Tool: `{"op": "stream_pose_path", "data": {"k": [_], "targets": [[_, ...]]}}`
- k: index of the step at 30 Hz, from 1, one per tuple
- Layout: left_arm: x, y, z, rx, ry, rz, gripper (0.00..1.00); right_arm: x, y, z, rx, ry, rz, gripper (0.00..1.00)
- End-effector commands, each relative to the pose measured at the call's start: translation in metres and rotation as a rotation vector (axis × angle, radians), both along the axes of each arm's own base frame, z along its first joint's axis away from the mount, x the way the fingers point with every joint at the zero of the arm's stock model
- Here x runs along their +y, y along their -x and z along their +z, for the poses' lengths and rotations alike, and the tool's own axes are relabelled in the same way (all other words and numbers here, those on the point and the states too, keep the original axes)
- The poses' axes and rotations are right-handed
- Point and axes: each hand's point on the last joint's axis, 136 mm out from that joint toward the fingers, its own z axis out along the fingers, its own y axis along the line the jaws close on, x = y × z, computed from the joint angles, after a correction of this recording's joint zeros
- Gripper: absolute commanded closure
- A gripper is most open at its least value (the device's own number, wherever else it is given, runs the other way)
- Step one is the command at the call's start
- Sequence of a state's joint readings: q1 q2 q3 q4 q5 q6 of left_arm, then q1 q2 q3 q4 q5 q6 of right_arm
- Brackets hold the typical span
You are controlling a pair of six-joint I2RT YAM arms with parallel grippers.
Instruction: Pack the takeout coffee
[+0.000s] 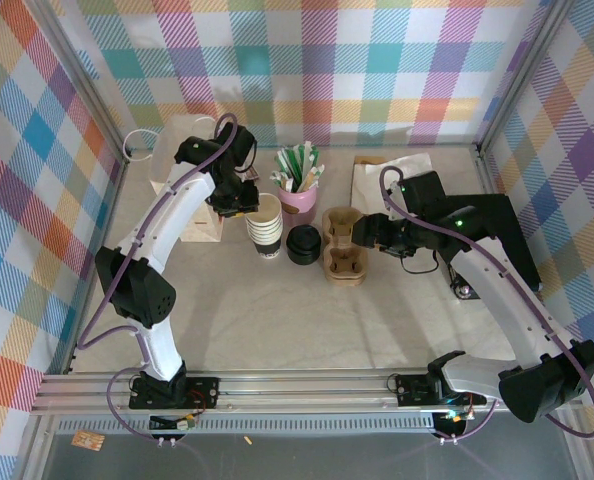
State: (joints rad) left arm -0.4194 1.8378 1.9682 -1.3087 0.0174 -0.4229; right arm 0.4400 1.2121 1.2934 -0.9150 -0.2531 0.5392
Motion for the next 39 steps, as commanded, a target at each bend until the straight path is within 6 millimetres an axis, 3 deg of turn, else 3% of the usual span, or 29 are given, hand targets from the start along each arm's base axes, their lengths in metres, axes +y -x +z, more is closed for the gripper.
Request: {"op": "stream_pose_path", "data": {"k": [1, 31, 39], "targets": [[-0.002, 0.003, 0.002, 0.013, -0.014, -0.004, 0.76, 0.001, 0.001, 0.009, -0.012, -0.010, -0.003, 0.40], [-0.001, -0.001, -0.008, 0.058, -0.045, 0.005, 0.81, 0.001, 0.000, 0.015, -0.028, -0.024, -0.016, 0.41], [-0.002, -0.003, -0.009, 0.061, -0.044, 0.011, 0.85, 0.002, -0.003, 0.029, -0.055, -0.038, -0.021, 0.41]]}}
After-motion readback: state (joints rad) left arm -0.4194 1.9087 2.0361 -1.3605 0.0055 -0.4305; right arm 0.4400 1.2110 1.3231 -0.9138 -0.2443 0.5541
